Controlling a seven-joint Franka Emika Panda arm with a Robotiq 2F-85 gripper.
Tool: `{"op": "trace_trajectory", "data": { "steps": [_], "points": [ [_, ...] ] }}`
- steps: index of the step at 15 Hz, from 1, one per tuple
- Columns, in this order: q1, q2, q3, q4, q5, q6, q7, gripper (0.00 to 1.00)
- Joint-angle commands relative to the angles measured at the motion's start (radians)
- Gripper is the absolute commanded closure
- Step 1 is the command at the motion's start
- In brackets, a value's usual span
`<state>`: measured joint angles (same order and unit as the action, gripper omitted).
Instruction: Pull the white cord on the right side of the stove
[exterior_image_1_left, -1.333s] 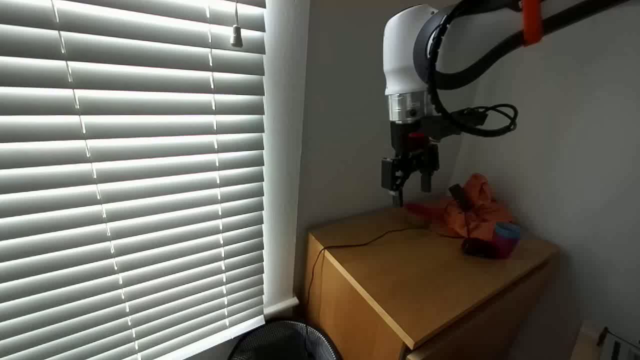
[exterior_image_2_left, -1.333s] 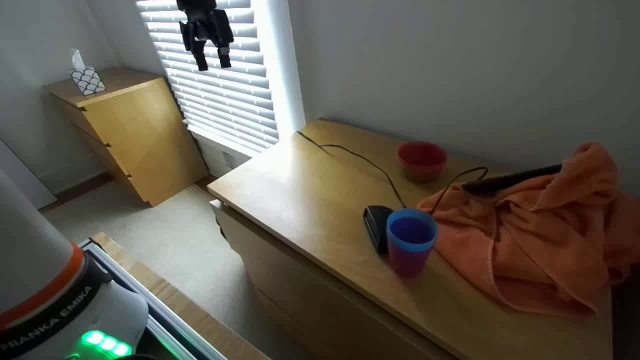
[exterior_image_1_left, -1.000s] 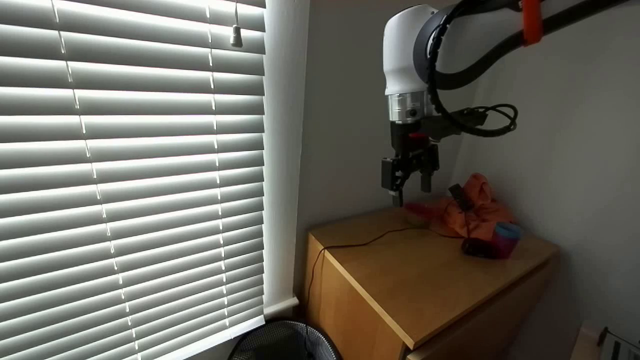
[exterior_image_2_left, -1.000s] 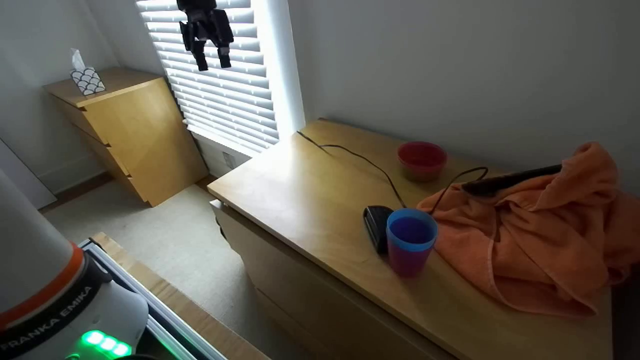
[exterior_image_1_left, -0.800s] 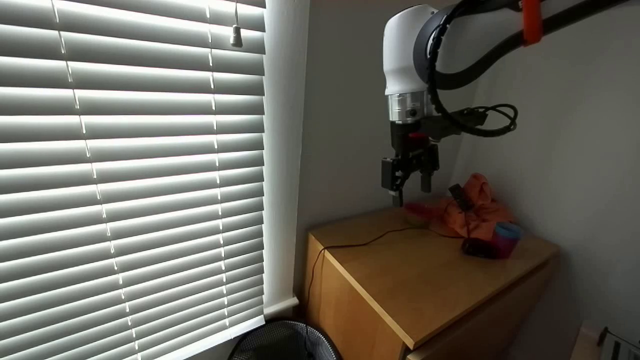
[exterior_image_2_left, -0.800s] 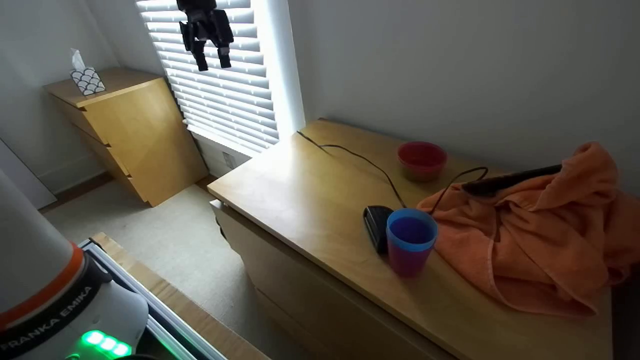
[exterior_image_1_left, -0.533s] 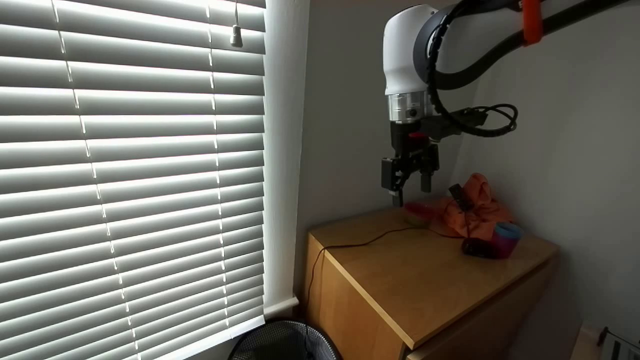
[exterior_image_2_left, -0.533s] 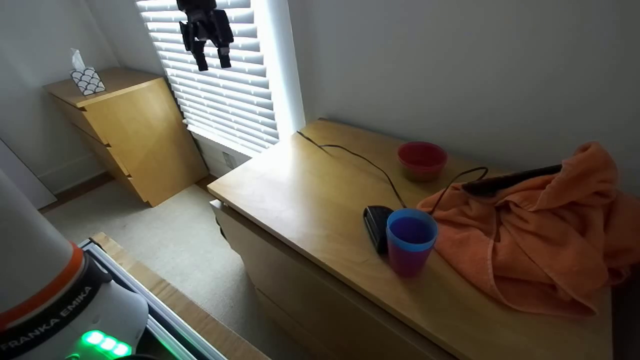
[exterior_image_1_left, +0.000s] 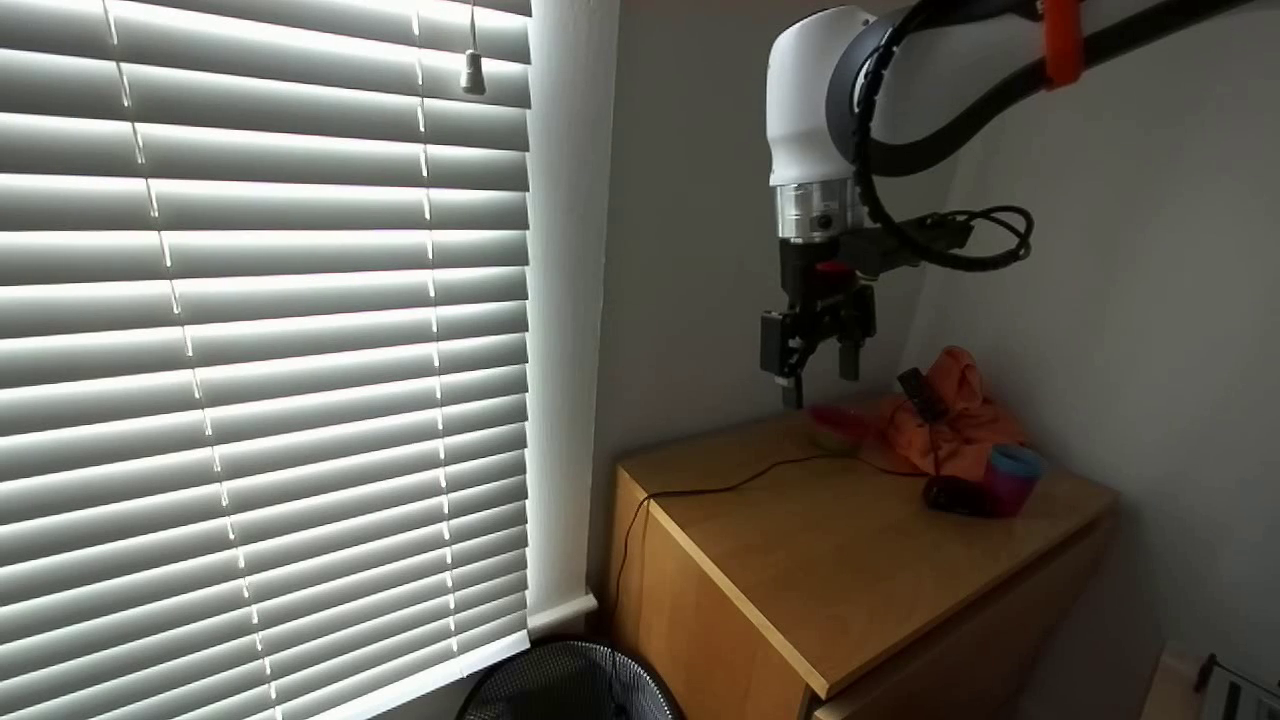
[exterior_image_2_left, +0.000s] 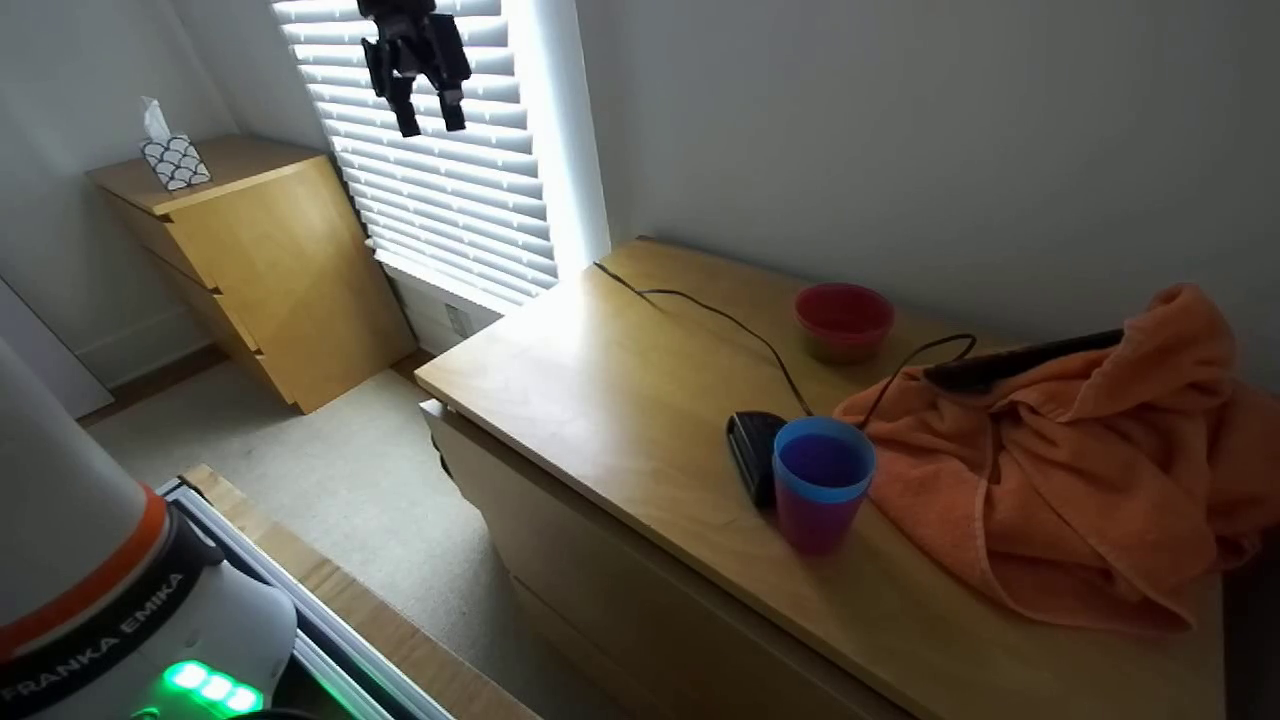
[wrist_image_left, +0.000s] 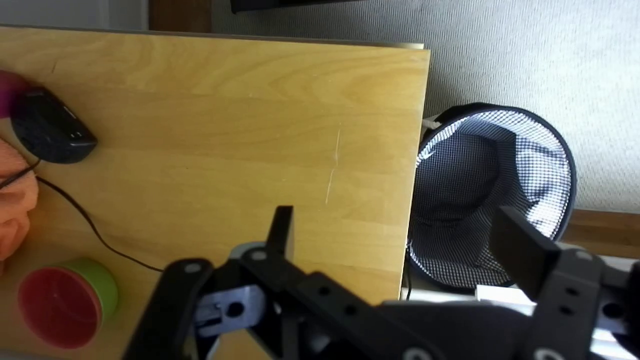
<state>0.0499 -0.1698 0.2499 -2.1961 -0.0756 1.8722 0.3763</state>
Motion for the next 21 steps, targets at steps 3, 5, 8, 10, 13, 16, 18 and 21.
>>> {"op": "trace_trajectory", "data": {
  "steps": [3,5,8,10,13,16,18,21],
  "points": [
    [0.044,0.033,-0.008,0.180,-0.052,0.112,0.027,0.00],
    [0.067,0.025,0.001,0.237,-0.024,0.174,0.023,0.00],
    [0.101,0.021,0.022,0.300,-0.024,0.307,0.030,0.00],
    [0.117,0.027,0.041,0.318,-0.064,0.428,0.050,0.00],
    [0.113,0.047,0.067,0.333,-0.160,0.620,0.107,0.00],
    [0.120,0.083,0.070,0.337,-0.188,0.789,0.095,0.00],
    [0.122,0.056,0.060,0.318,-0.162,0.760,0.092,0.00],
    [0.126,0.074,0.057,0.326,-0.165,0.783,0.091,0.00]
  ]
}}
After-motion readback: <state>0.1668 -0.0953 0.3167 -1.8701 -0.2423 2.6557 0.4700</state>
